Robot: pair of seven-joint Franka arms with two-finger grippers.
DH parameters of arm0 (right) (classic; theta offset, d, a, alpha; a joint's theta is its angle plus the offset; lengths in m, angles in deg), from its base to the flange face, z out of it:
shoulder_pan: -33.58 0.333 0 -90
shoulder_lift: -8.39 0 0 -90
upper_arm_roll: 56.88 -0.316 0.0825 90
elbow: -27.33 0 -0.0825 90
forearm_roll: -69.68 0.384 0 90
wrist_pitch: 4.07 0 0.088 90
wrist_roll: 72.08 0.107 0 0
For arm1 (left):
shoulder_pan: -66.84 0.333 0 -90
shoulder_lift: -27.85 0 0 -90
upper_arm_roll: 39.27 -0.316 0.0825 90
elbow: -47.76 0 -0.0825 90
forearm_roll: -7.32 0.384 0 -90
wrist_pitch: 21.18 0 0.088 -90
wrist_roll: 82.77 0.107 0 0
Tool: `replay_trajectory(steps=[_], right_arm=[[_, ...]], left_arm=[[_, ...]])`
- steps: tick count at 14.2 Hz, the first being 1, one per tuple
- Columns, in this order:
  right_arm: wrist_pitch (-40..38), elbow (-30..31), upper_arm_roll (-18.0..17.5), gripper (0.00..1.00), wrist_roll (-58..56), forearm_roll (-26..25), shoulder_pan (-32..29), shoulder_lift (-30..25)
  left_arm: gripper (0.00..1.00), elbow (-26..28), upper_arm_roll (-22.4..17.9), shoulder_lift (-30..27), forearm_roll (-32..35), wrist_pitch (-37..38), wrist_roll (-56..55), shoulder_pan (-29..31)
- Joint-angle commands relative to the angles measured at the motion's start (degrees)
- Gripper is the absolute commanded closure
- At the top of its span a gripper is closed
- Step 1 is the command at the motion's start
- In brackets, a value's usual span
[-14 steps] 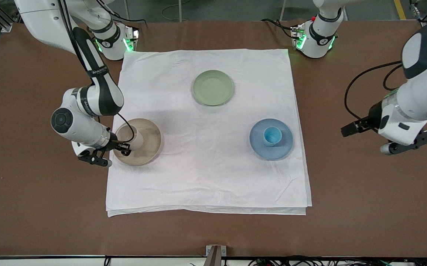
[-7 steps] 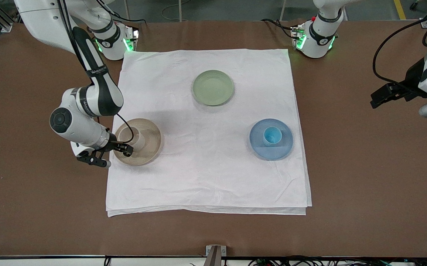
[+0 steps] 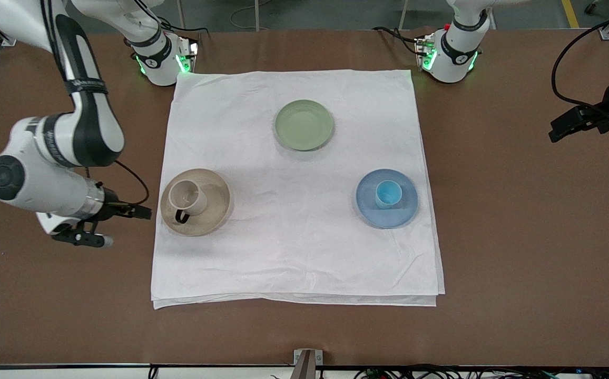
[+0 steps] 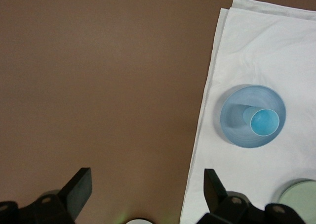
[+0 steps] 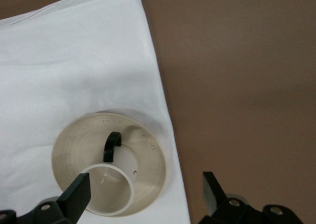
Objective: Place blue cup in blue plate and white mug in gray plate
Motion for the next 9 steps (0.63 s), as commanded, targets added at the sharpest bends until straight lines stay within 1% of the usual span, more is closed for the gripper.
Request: replay_trajectory(steps=[1, 3, 4, 6, 7, 9], right_arm=[[-7.72, -5.63, -0.61, 0.00, -8.35, -1.10, -5.39, -0.05], [-13.44, -10.12, -0.61, 0.00, -10.05, -1.53, -8.13, 0.04], [-15.82, -11.35, -0.61, 0.00, -10.14, -2.93, -8.83, 0.04], [-18.64, -15.82, -0.70, 0.00, -10.14, -6.53, -9.10, 0.21], [-20.66, -17.33, -0.70, 0.00, -10.14, -6.72, -9.28, 0.21], [-21.64, -19.18, -0.70, 0.00, -10.14, -6.90, -9.10, 0.21]], left_arm=[[0.00, 1.82, -0.34, -1.86, -1.91, -0.94, 0.64, -0.70], [0.00, 2.17, -0.43, -2.82, -2.80, -0.68, 1.60, -0.35], [0.00, 2.17, -0.43, -2.83, -2.80, -0.50, 2.39, -0.35], [0.00, 2.87, -0.52, -3.26, -2.80, -0.50, 3.10, -0.18], [0.00, 3.66, -0.43, -3.61, -2.71, -0.50, 3.10, -0.26], [0.00, 4.72, -0.34, -5.02, -2.45, -0.50, 3.19, -0.26]])
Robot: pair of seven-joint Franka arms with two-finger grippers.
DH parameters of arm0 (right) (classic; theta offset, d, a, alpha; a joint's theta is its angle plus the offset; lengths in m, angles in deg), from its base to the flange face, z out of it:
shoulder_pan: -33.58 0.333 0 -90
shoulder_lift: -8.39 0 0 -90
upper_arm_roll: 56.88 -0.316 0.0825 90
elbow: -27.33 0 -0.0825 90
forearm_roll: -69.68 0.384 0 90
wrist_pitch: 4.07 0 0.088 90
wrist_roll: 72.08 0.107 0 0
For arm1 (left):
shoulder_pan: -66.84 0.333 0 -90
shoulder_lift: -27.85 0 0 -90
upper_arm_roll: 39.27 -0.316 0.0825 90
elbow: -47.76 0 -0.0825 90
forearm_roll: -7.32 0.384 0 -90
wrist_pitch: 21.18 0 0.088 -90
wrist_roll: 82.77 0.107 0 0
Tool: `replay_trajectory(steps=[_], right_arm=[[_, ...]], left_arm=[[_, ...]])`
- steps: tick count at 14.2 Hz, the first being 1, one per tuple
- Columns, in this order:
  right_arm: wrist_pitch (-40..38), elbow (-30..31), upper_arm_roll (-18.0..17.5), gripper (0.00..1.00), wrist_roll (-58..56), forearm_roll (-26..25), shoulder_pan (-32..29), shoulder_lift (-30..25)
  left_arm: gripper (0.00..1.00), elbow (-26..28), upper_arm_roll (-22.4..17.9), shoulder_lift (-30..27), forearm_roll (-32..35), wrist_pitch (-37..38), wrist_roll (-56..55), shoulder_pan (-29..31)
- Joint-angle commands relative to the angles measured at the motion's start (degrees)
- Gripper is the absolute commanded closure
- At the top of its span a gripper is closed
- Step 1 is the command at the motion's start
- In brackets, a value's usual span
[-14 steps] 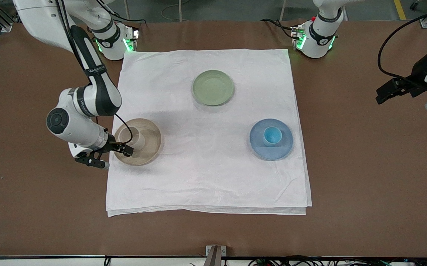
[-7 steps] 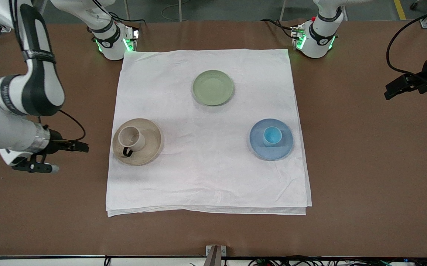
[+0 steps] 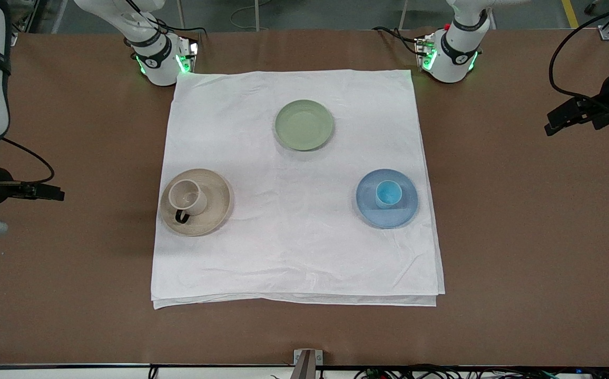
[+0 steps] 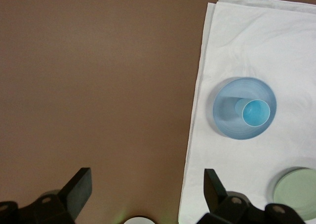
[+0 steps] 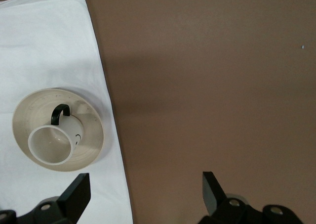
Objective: Place blue cup in blue plate and white mug in gray plate
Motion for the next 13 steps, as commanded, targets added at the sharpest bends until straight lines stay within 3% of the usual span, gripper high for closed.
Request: replay_trajectory(steps=[1, 11, 13], right_arm=[[-1.60, -2.92, -0.77, 0.00, 0.03, -1.18, -0.49, 0.61], [-4.68, -1.43, -1.12, 0.00, -0.14, 0.75, -0.92, -3.17], [-3.45, 1.71, -2.34, 0.00, -0.23, 0.49, -2.16, -5.88]], left_arm=[[0.00, 3.46, -0.19, -3.68, -0.70, -0.39, 1.06, -0.01], [0.00, 5.75, -0.19, -4.92, -0.79, -1.79, 0.97, -0.45], [0.00, 5.75, -0.19, -5.01, -0.79, -1.71, 0.97, -0.28]])
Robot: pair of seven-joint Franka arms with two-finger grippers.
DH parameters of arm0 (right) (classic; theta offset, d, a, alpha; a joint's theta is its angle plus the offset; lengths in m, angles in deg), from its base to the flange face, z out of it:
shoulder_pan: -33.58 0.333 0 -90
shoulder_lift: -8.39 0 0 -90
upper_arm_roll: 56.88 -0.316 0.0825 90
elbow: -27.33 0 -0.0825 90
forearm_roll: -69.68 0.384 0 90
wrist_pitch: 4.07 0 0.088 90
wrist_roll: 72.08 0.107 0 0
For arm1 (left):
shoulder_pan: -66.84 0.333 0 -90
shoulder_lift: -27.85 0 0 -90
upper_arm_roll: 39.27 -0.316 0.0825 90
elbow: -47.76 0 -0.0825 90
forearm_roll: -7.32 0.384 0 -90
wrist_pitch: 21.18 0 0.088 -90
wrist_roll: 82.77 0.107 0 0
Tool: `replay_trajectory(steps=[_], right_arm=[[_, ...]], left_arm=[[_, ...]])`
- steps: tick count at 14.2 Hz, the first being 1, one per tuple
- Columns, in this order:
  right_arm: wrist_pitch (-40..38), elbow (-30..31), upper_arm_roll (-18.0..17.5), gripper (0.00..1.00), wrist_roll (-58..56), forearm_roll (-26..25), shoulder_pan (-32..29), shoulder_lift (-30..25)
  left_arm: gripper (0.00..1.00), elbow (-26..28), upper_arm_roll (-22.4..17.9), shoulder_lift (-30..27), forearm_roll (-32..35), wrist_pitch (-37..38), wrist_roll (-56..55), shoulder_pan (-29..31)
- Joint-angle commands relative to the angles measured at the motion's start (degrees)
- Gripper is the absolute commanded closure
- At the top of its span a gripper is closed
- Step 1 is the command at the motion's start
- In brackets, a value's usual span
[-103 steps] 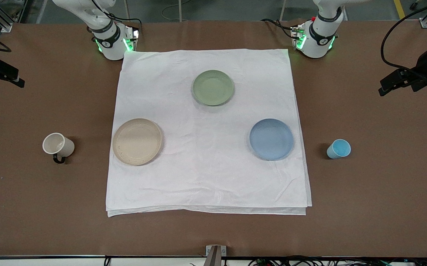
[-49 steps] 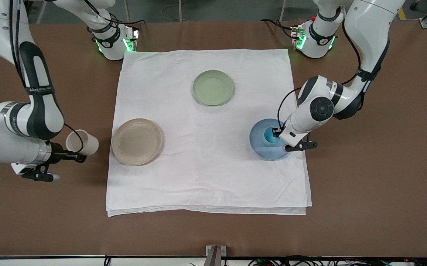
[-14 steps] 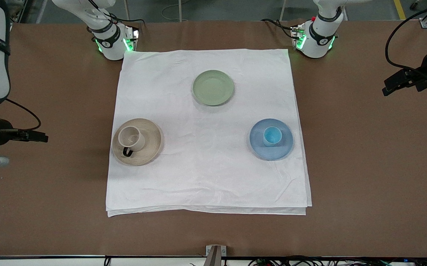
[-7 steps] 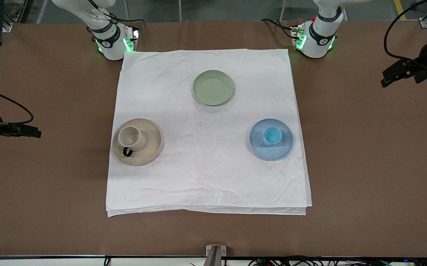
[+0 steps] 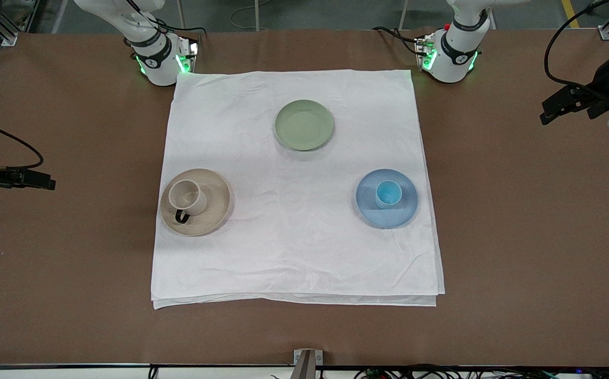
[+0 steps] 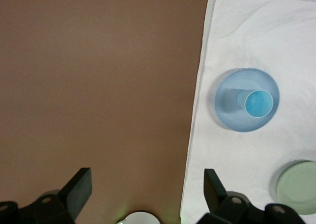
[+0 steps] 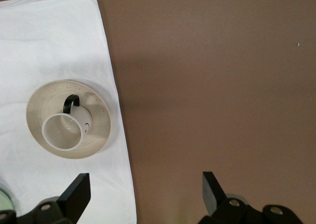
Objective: Place blue cup in blue plate and white mug in gray plate
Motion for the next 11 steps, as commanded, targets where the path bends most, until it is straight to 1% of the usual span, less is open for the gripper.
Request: replay_trajectory(steps=[1, 3, 4, 9, 11], right_arm=[[2.42, 7.13, -1.75, 0.00, -0.25, -0.05, -1.80, -6.45], [4.45, 12.67, -2.97, 0.00, -0.34, -0.23, -2.85, -11.20], [4.46, 13.74, -3.59, 0.00, -0.34, -0.67, -3.12, -12.53], [3.84, 20.86, -3.68, 0.00, -0.34, -1.37, -3.47, -22.28], [3.32, 21.22, -3.68, 0.00, -0.43, -1.46, -3.30, -23.96]], left_arm=[[0.00, 0.74, -0.25, -0.87, -0.78, -0.69, 0.91, -0.01], [0.00, 0.74, -0.25, -0.87, -0.78, -0.69, 0.91, 0.17], [0.00, 0.74, -0.25, -0.78, -0.78, -0.69, 0.91, 0.17], [0.00, 0.21, -0.25, -0.52, -0.96, -0.77, 1.34, 0.08], [0.00, 0.12, -0.25, -0.52, -0.96, -0.69, 1.34, 0.08]])
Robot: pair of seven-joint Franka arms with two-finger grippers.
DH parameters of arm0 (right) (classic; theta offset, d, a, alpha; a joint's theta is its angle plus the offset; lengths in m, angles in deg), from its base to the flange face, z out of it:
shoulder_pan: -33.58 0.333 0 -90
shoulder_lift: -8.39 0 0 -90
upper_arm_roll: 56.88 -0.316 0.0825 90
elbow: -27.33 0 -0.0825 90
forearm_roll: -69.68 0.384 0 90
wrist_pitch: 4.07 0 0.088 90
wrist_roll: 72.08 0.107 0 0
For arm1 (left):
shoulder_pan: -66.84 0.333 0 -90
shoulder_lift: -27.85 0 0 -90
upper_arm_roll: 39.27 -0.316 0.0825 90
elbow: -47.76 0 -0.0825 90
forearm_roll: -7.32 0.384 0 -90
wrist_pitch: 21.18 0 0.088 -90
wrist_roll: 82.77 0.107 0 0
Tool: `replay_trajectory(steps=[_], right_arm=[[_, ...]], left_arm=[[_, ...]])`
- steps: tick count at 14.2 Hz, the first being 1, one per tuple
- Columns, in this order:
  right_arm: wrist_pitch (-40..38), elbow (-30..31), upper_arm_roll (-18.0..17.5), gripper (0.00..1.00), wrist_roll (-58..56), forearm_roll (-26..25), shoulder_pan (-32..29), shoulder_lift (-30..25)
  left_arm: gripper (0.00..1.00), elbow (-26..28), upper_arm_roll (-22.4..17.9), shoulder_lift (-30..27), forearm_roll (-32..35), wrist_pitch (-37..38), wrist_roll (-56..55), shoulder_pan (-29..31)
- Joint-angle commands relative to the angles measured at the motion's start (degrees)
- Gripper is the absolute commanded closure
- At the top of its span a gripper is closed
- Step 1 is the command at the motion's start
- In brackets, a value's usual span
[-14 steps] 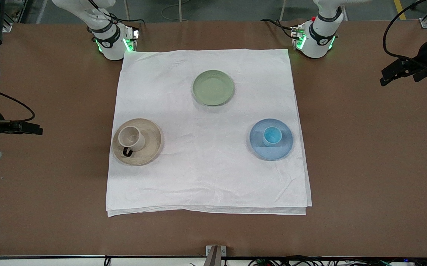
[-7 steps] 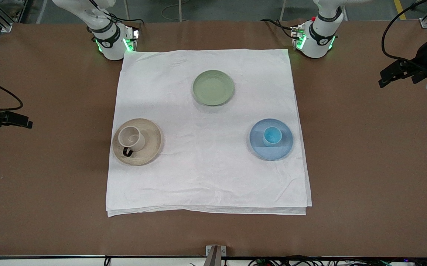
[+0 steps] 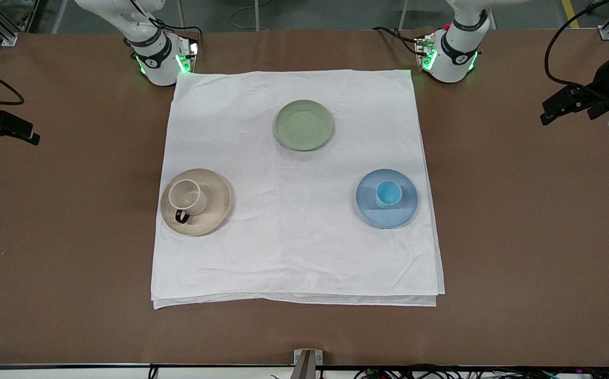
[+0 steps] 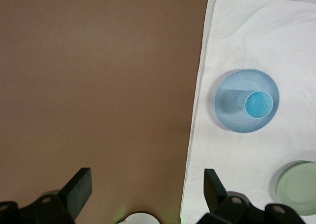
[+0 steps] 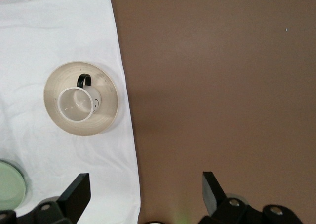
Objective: Place blue cup in blue plate and white mug in gray plate
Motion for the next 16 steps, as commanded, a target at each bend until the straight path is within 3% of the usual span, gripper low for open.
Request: replay_trajectory(steps=[1, 4, 8, 16], right_arm=[[0.84, 3.79, -1.52, 0.00, -0.49, -0.99, -1.30, -4.04], [0.84, 3.53, -1.70, 0.00, -0.67, -0.99, -1.12, -4.04], [0.93, 3.26, -4.94, 0.00, -0.58, -3.01, -1.64, -4.12], [1.54, 2.65, -4.42, 0.00, -2.43, 0.06, -3.23, -4.30]], left_arm=[[0.00, 0.02, -0.21, -0.52, -0.87, -0.46, 1.36, 0.04], [0.00, -0.33, -0.30, -0.43, -0.70, -0.37, 1.98, 0.04], [0.00, -3.83, -0.21, 1.58, -0.17, 0.07, 2.24, -0.75], [0.00, -4.20, 1.46, 2.03, 0.35, 1.30, 2.16, -0.67]])
